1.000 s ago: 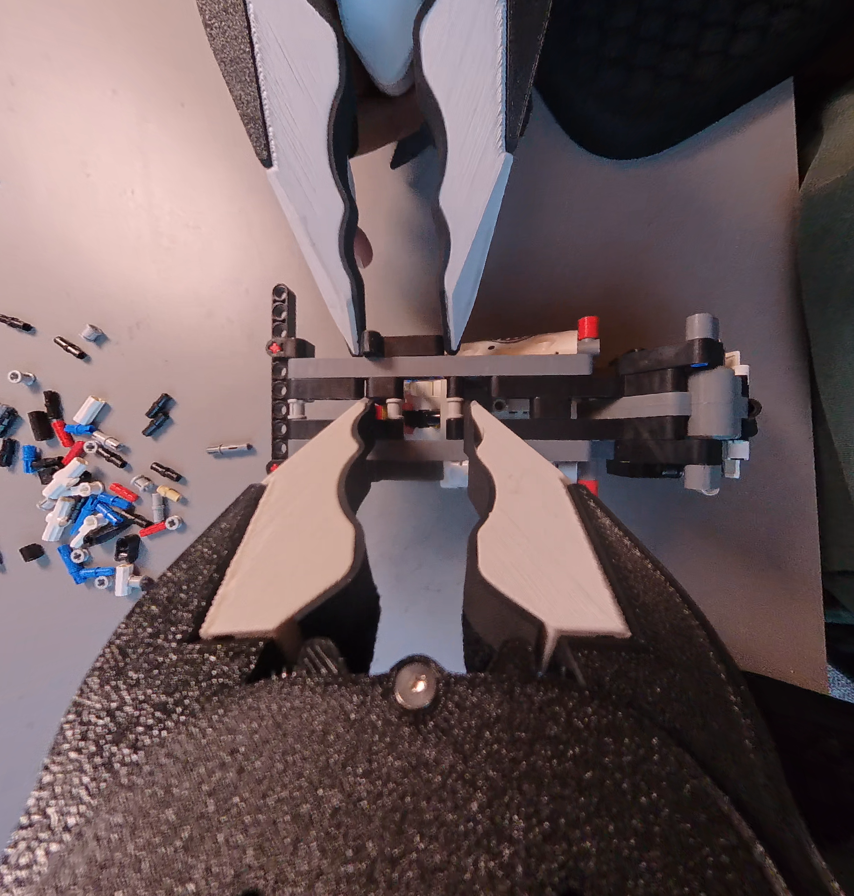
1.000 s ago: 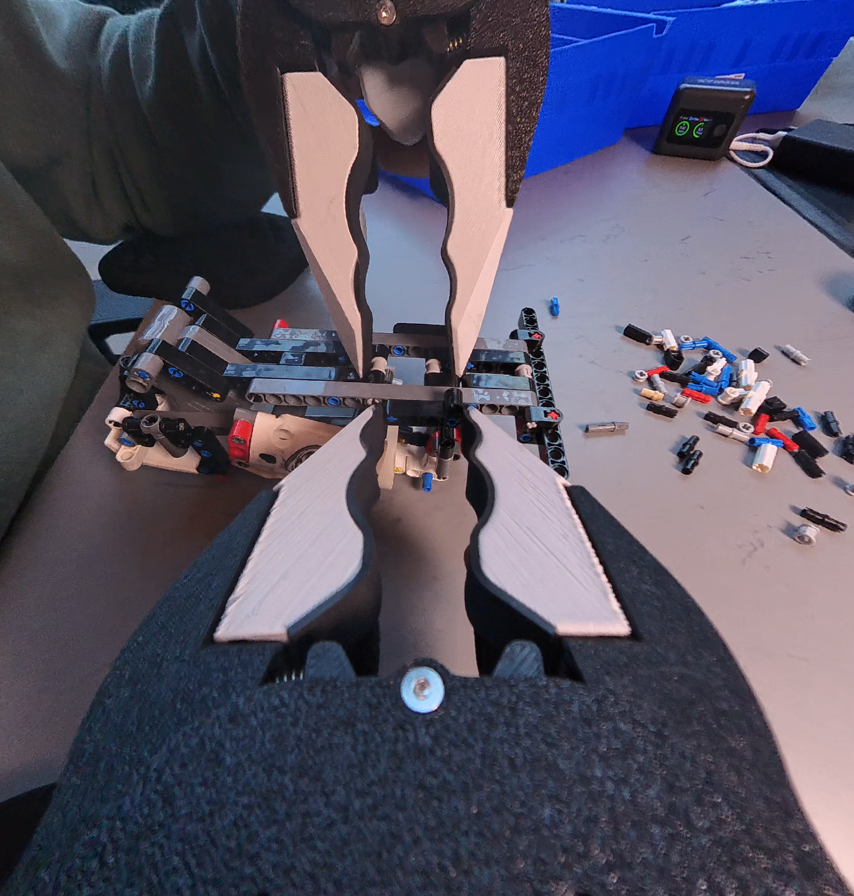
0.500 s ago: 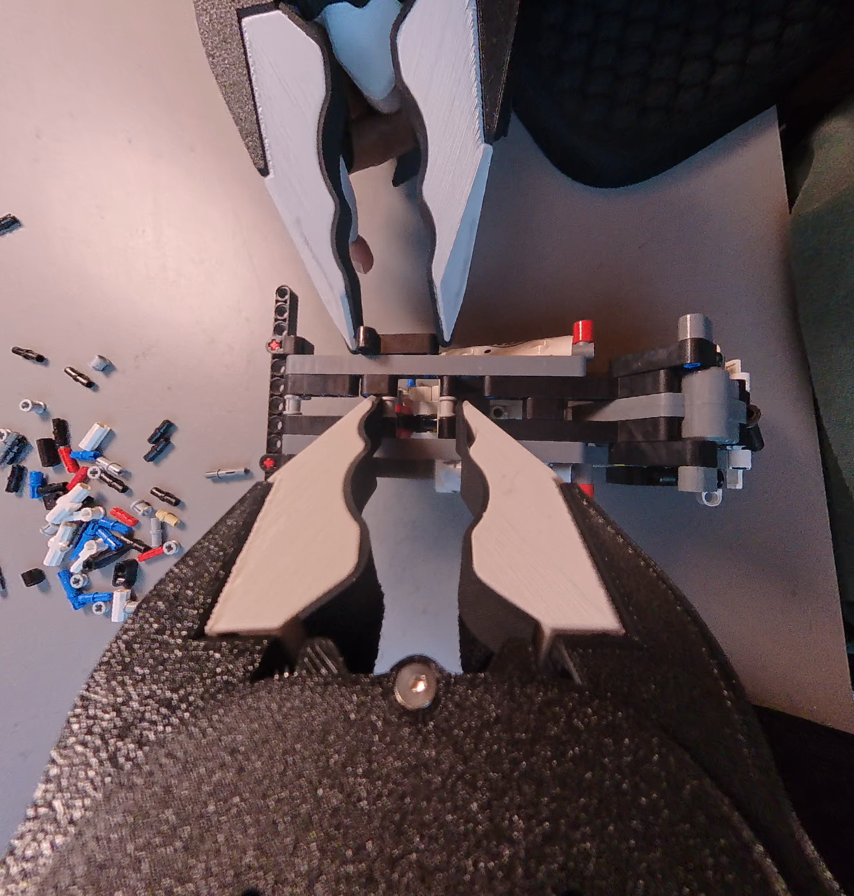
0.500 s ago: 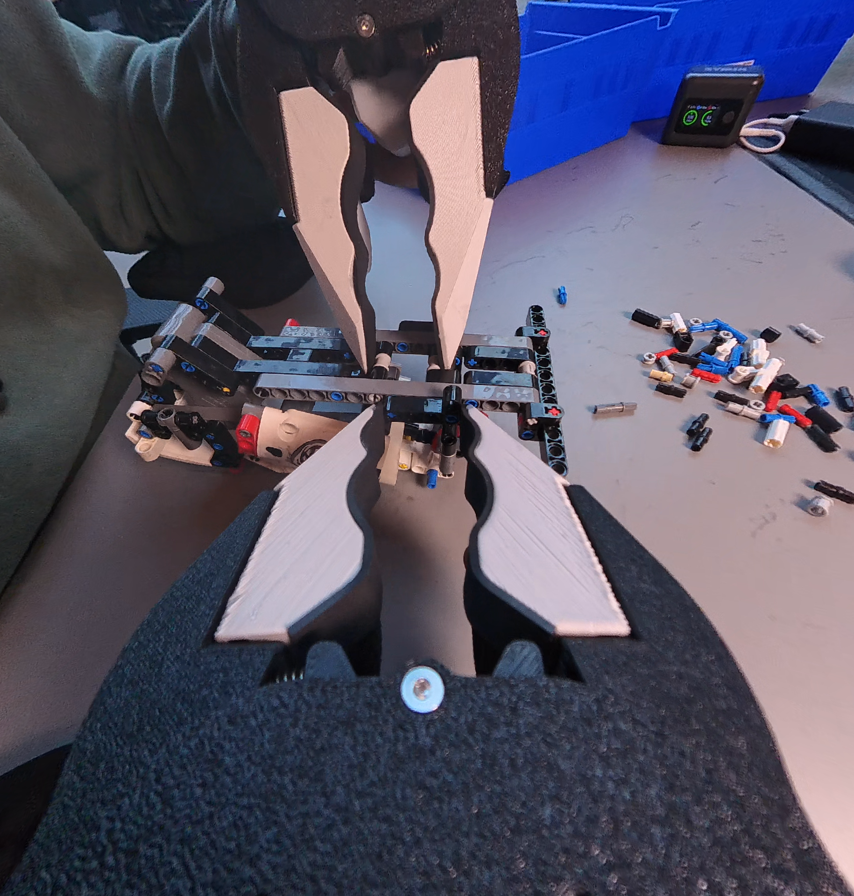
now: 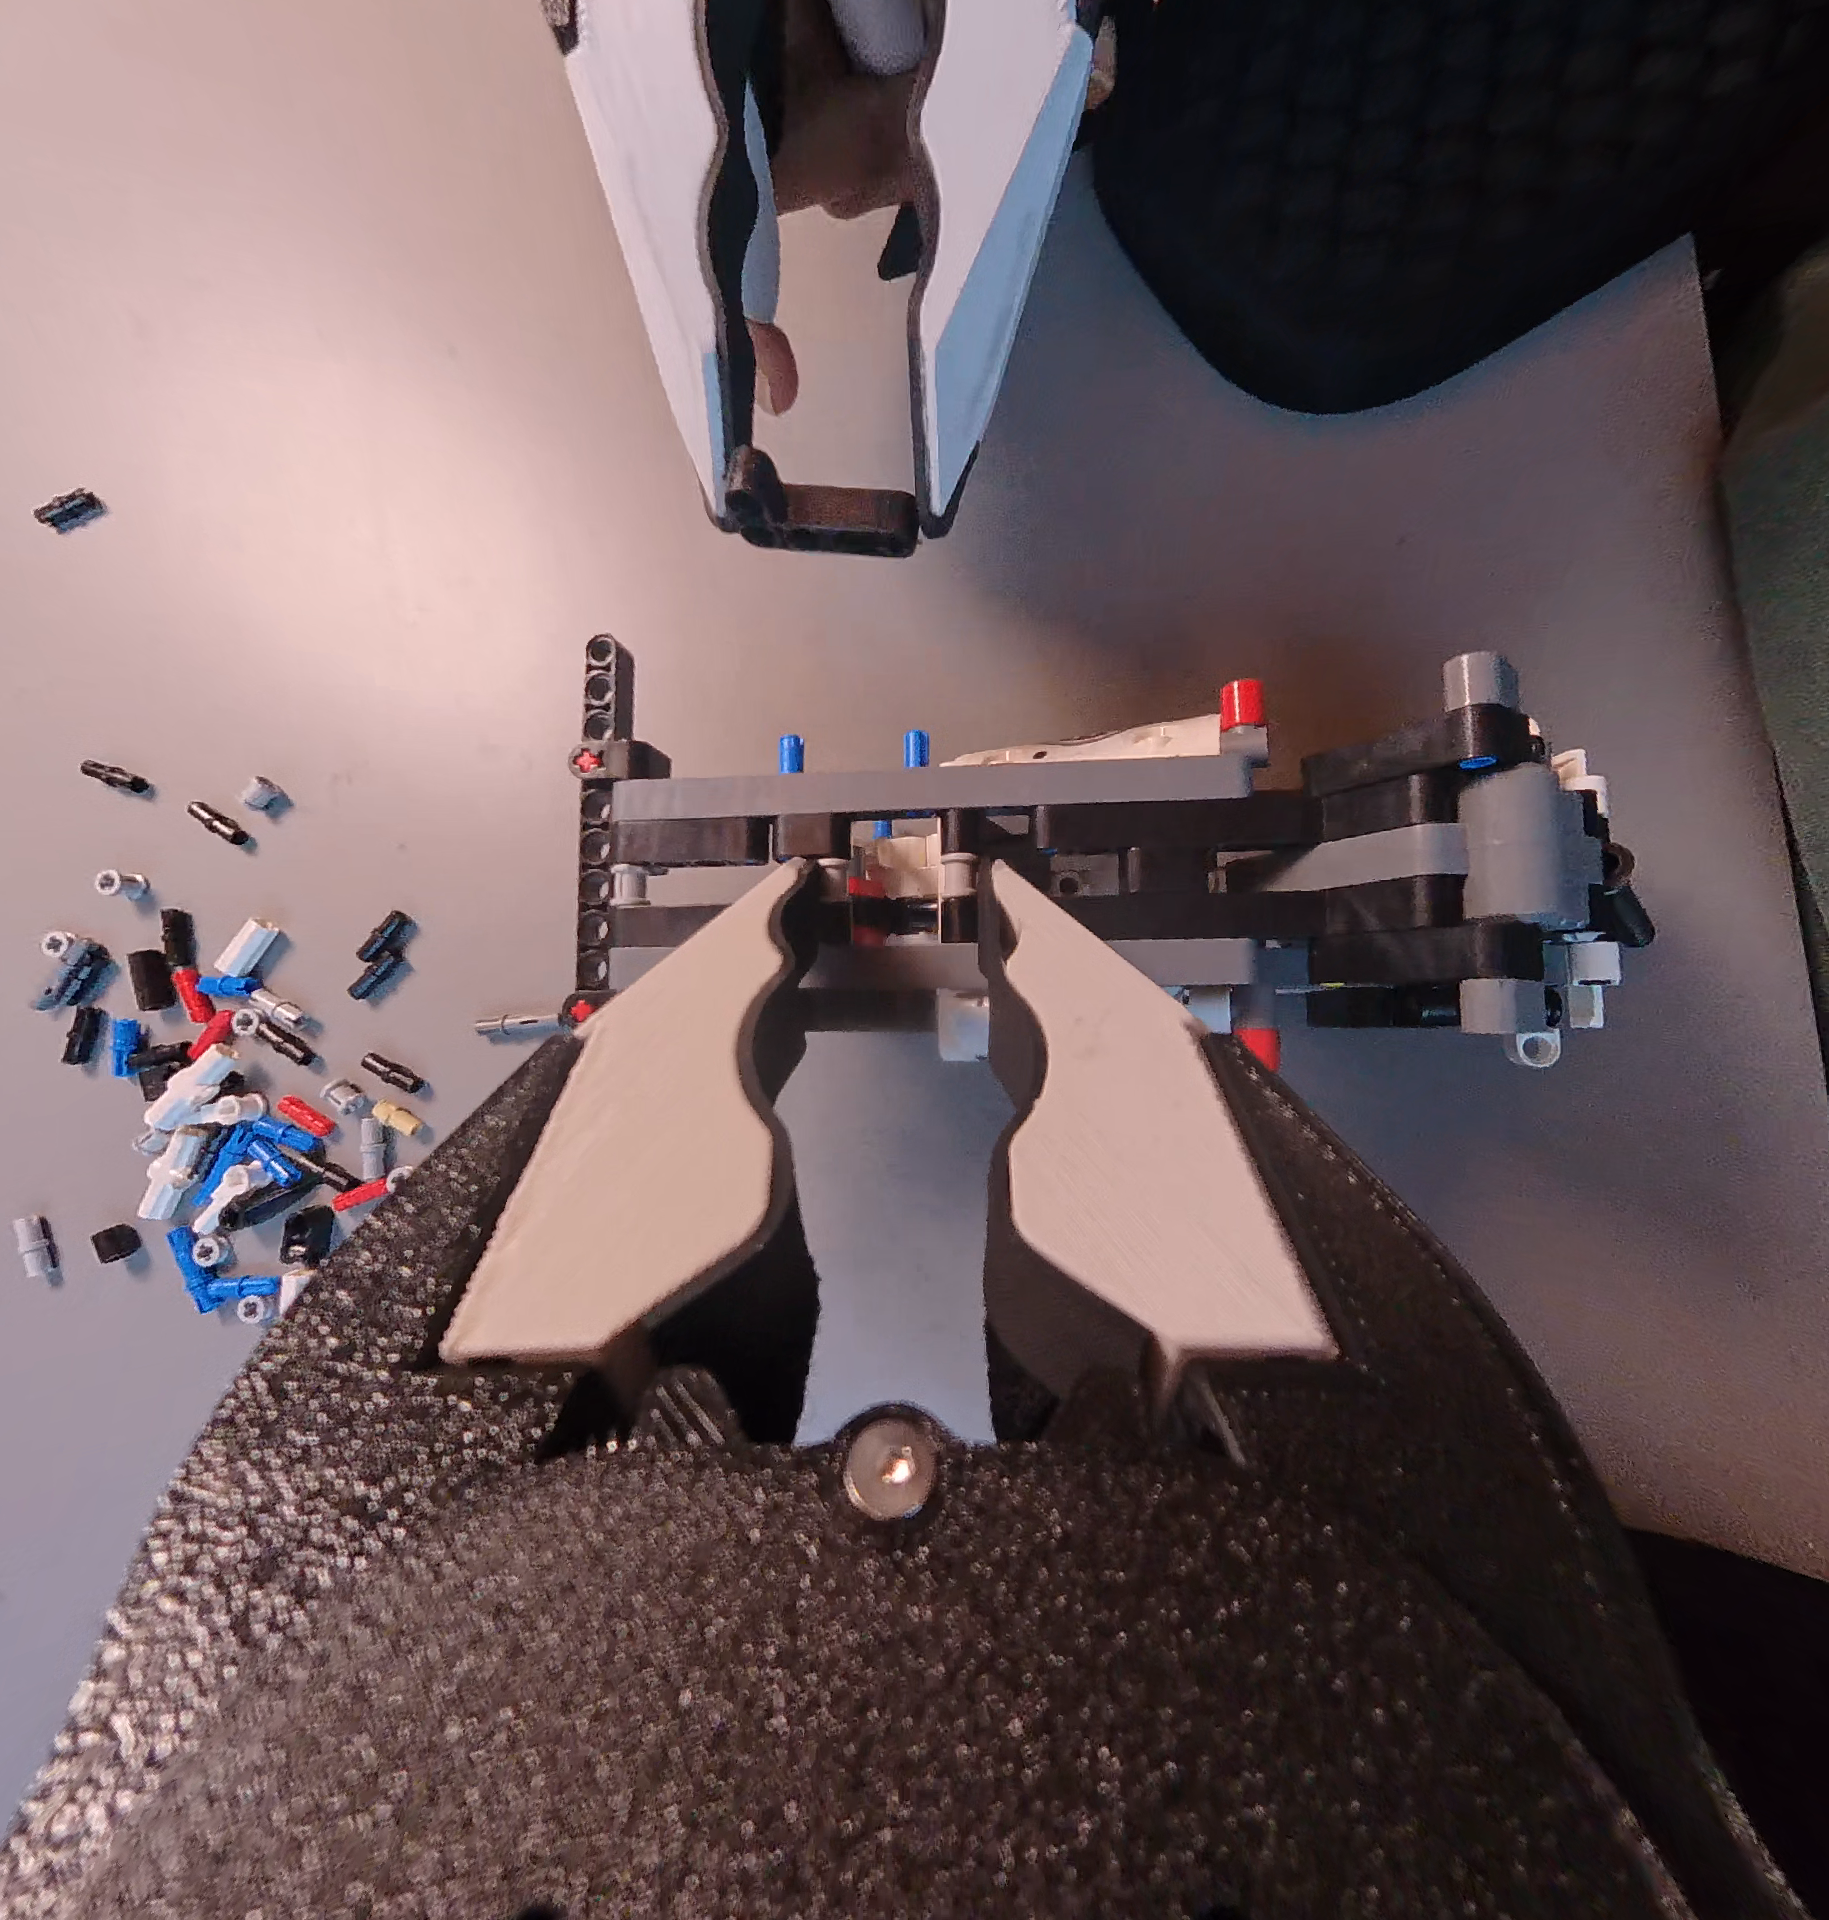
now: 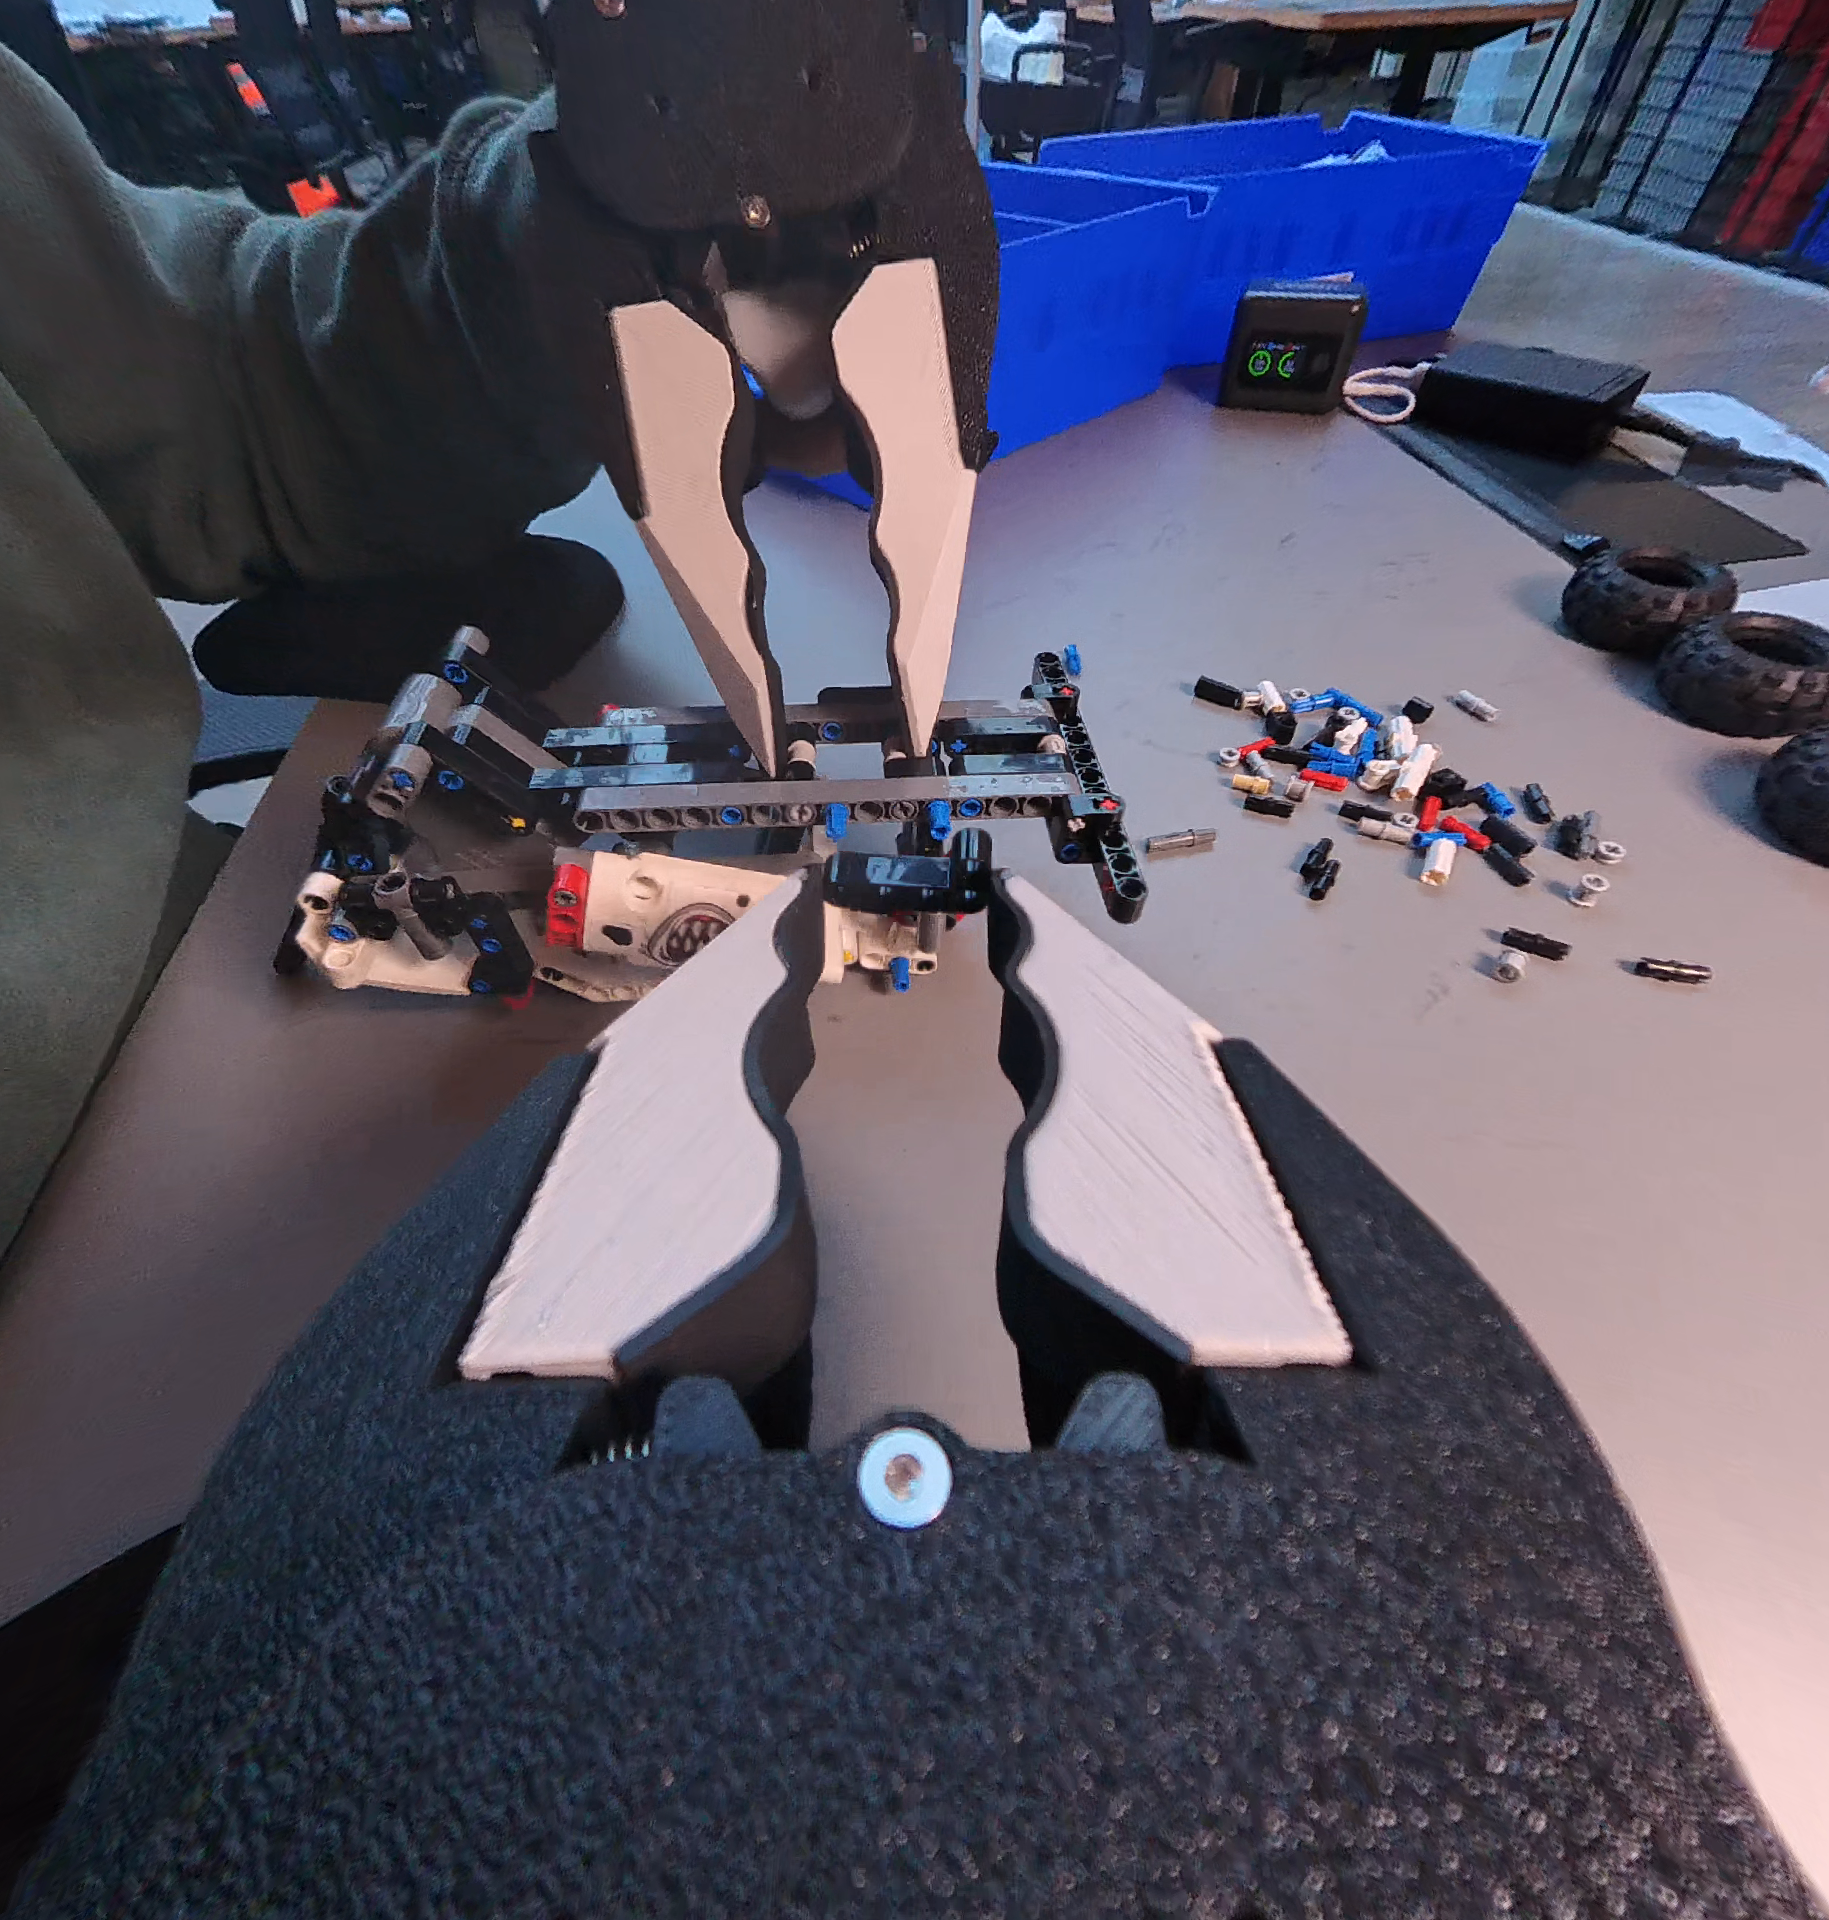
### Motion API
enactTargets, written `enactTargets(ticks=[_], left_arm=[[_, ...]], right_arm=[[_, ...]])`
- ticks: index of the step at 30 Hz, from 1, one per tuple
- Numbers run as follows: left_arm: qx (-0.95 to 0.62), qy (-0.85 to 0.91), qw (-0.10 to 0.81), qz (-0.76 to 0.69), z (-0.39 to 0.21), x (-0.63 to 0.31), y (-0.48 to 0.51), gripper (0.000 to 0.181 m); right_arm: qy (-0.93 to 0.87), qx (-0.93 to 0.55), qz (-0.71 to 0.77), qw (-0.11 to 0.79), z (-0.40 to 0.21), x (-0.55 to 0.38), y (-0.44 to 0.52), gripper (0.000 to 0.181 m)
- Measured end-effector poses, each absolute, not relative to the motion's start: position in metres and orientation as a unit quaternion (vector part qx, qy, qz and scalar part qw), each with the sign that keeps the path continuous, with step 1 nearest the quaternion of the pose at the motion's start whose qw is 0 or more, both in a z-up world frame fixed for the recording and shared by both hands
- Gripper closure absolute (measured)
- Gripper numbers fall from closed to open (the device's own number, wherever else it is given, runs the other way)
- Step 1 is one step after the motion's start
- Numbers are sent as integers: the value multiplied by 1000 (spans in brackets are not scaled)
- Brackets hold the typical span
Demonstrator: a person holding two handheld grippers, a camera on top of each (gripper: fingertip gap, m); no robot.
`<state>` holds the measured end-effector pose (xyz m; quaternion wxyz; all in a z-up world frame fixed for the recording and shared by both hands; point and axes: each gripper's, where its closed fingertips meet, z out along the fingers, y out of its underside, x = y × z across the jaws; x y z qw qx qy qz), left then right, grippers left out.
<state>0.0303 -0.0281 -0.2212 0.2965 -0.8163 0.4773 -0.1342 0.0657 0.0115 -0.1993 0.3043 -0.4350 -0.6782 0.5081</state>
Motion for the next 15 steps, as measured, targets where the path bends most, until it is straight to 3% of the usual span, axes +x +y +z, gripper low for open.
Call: enactTargets(ticks=[8,10,15], left_arm=[[-807,475,321,-141,-217,30,-22,150],[-806,458,341,-158,-208,26,-23,140],[-810,410,386,-165,-189,2,-23,138]], right_arm=[[-686,-437,483,325,-206,60,13,150],[-693,-443,469,322,-211,62,15,150],[-729,-477,393,293,-243,67,28,150]])
